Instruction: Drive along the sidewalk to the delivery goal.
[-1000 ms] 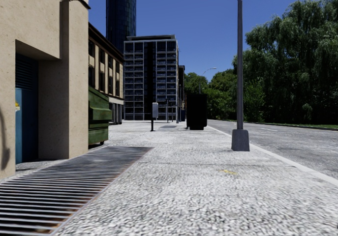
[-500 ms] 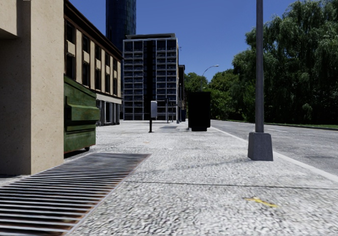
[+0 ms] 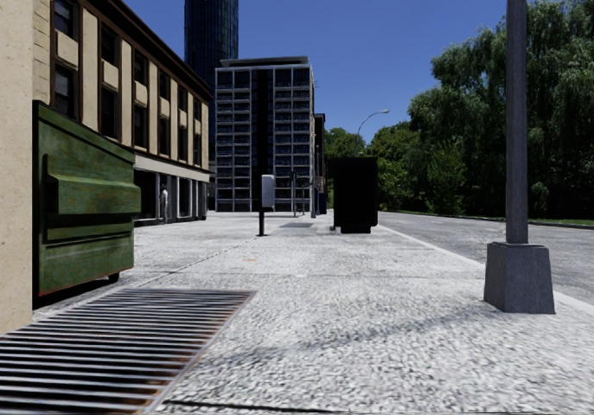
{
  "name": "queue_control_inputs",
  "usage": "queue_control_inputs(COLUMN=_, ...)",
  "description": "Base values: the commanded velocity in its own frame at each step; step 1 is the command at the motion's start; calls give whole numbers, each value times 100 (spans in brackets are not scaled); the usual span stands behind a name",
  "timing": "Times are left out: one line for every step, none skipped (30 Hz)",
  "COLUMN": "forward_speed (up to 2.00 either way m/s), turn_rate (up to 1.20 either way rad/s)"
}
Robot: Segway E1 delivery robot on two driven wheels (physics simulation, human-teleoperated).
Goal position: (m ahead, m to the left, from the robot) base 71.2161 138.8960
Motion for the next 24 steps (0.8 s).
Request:
queue_control_inputs(forward_speed=200, turn_rate=0)
queue_control_inputs(forward_speed=200, turn_rate=0)
queue_control_inputs(forward_speed=200, turn_rate=0)
queue_control_inputs(forward_speed=200, turn_rate=0)
queue_control_inputs(forward_speed=200, turn_rate=0)
queue_control_inputs(forward_speed=200, turn_rate=2)
queue_control_inputs(forward_speed=200, turn_rate=2)
queue_control_inputs(forward_speed=200, turn_rate=18)
queue_control_inputs(forward_speed=200, turn_rate=30)
queue_control_inputs(forward_speed=200, turn_rate=36)
queue_control_inputs(forward_speed=200, turn_rate=36)
queue_control_inputs(forward_speed=200, turn_rate=37)
queue_control_inputs(forward_speed=200, turn_rate=37)
queue_control_inputs(forward_speed=200, turn_rate=38)
queue_control_inputs(forward_speed=200, turn_rate=38)
queue_control_inputs(forward_speed=200, turn_rate=38)
queue_control_inputs(forward_speed=200, turn_rate=38)
queue_control_inputs(forward_speed=200, turn_rate=38)
queue_control_inputs(forward_speed=200, turn_rate=38)
queue_control_inputs(forward_speed=200, turn_rate=38)
queue_control_inputs(forward_speed=200, turn_rate=38)
queue_control_inputs(forward_speed=200, turn_rate=38)
queue_control_inputs(forward_speed=200, turn_rate=38)
queue_control_inputs(forward_speed=200, turn_rate=38)
